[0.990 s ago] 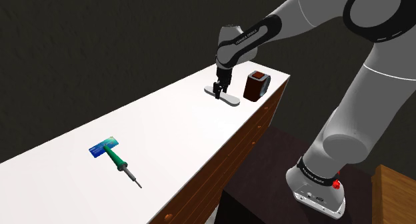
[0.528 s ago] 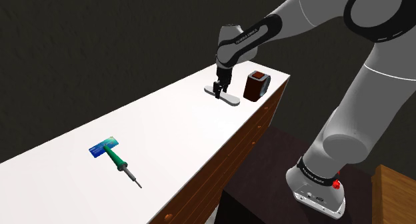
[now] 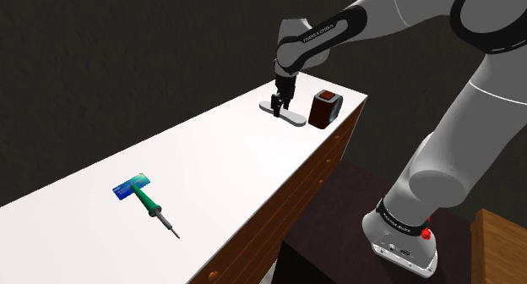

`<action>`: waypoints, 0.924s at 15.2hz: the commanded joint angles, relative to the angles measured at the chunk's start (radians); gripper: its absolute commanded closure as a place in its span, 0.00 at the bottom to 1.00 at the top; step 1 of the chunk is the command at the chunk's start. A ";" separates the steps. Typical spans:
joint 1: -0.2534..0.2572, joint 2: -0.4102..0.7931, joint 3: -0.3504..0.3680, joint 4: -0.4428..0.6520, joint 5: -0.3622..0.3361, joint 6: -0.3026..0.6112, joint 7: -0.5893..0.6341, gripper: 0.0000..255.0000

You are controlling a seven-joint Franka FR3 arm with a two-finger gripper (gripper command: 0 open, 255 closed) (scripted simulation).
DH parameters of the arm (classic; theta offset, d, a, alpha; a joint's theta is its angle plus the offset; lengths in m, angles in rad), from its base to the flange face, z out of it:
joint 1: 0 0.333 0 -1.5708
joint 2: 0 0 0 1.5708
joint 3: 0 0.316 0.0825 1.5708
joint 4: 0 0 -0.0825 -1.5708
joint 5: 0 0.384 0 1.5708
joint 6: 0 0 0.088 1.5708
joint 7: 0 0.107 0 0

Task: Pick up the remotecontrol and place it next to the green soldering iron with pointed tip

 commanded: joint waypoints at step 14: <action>0.047 -0.082 0.054 0.061 -0.004 -0.142 0.106 1.00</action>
